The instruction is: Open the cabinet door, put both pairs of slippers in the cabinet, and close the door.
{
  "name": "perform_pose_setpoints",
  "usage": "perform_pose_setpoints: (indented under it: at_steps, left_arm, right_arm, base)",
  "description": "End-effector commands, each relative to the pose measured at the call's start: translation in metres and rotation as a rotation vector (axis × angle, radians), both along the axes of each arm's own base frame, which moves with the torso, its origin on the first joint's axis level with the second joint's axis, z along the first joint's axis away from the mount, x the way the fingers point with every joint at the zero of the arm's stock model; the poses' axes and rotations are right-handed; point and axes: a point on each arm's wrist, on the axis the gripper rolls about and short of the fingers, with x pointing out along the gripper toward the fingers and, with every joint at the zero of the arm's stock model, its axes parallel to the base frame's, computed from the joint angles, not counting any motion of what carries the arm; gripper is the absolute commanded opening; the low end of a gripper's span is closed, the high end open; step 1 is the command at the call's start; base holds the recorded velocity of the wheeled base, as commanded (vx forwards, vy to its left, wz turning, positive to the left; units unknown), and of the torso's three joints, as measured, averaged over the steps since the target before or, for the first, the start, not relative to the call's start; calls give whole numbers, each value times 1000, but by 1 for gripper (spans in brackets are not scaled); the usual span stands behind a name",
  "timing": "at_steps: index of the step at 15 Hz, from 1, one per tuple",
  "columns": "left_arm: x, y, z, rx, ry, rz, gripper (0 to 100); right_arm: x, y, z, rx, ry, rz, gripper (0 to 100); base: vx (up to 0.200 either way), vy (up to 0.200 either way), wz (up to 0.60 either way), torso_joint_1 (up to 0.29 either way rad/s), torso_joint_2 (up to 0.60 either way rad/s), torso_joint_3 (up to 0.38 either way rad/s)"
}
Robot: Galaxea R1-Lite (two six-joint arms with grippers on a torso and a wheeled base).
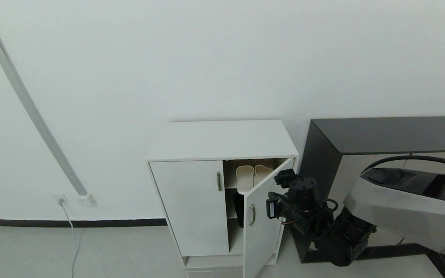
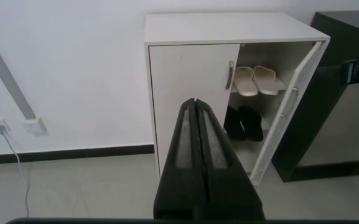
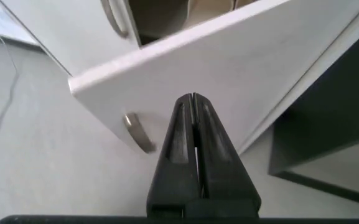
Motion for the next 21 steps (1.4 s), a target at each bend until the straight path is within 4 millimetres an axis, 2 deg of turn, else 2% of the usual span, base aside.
perform_pose_setpoints:
  at_steps: [1, 3, 4, 6, 11, 13, 17, 21]
  left_arm:
    - [0, 0, 0, 0, 1, 0, 0]
    - [0, 0, 0, 0, 1, 0, 0]
    - [0, 0, 0, 0, 1, 0, 0]
    - [0, 0, 0, 1, 1, 0, 0]
    - [0, 0, 0, 1, 1, 0, 0]
    - [0, 0, 0, 1, 1, -2, 0]
    - [0, 0, 0, 0, 1, 0, 0]
    - [0, 0, 0, 0, 1, 0, 0]
  right_arm:
    - [-11, -4, 12, 27, -17, 32, 0]
    - [-36, -17, 20, 41, -18, 79, 0]
    - [-42, -20, 20, 42, -19, 83, 0]
    - [-67, -30, 14, 46, -27, 104, 0]
    - [-106, -42, -1, 23, 6, 149, 0]
    - [-109, -44, -4, 12, 23, 149, 0]
    - [-113, -48, -13, -12, 64, 148, 0]
    - [-101, -39, -20, -4, 50, 146, 0]
  base:
    - [0, 0, 0, 0, 0, 0]
    - [0, 0, 0, 0, 0, 0]
    - [0, 0, 0, 0, 0, 0]
    - [0, 0, 0, 0, 0, 0]
    - [200, 0, 0, -1, -1, 3]
    - [200, 0, 0, 7, 2, 0]
    - [0, 0, 0, 0, 0, 0]
    - [0, 0, 0, 0, 0, 0]
